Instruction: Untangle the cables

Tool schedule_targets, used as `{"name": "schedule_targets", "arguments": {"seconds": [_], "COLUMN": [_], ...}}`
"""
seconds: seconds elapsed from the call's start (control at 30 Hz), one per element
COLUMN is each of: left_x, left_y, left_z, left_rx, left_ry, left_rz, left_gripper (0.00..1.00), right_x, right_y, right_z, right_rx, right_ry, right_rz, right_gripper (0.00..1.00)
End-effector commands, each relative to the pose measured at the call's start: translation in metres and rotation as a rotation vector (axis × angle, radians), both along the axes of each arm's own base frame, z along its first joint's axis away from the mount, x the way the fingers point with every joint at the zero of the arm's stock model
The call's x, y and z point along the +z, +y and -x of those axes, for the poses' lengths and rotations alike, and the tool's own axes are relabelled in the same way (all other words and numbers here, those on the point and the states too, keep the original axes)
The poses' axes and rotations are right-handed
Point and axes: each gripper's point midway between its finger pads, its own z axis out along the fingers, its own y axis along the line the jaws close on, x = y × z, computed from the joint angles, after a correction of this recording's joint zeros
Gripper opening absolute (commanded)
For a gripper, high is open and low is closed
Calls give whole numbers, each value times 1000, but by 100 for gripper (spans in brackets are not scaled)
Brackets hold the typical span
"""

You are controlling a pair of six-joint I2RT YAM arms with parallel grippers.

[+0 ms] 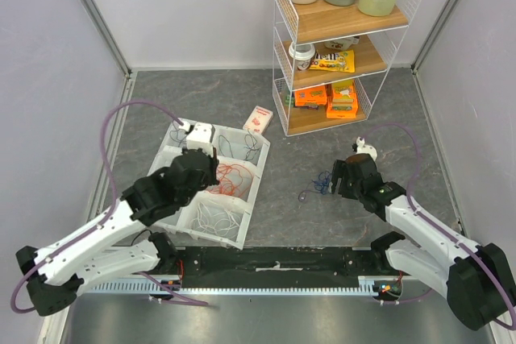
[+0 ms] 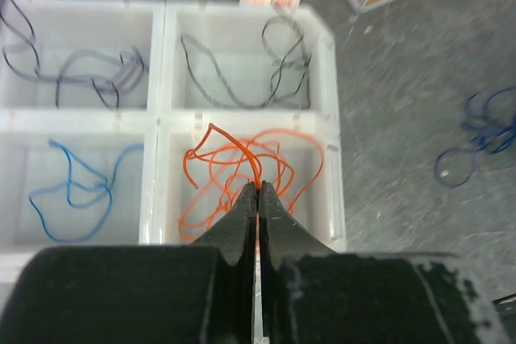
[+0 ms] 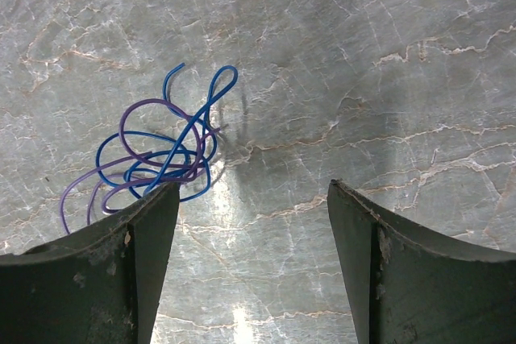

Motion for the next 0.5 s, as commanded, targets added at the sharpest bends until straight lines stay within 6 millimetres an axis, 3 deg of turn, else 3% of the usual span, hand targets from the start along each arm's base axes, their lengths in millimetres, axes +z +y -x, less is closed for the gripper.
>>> {"name": "schedule_targets", "arguments": {"seconds": [0.0, 0.2, 0.3, 0.33, 0.4, 0.47], "left_x": [-46, -111, -128, -128, -118, -99], "left_y": [-2, 5, 17, 19, 17, 10], "left_z": [-5, -30, -28, -25, -20, -17], "left_rx": [117, 220, 296, 297, 267, 203], "left_ry": [94, 214, 315, 328, 314, 271], "left_rz": [53, -49, -44, -50, -11, 56], "left_gripper": [1, 2, 2, 7, 36, 48], "right_x": [10, 12, 16, 15, 14, 12], "right_y": [5, 8, 11, 12, 17, 20], "right_z": [-12, -10, -10, -9, -8, -8], "right_rx": [9, 24, 34, 45, 72, 95], "right_ry": [-42, -46, -48, -48, -42, -40], "right_rz": [-12, -31, -43, -45, -58, -64], "right_gripper": [82, 82, 82, 82, 83, 83]}}
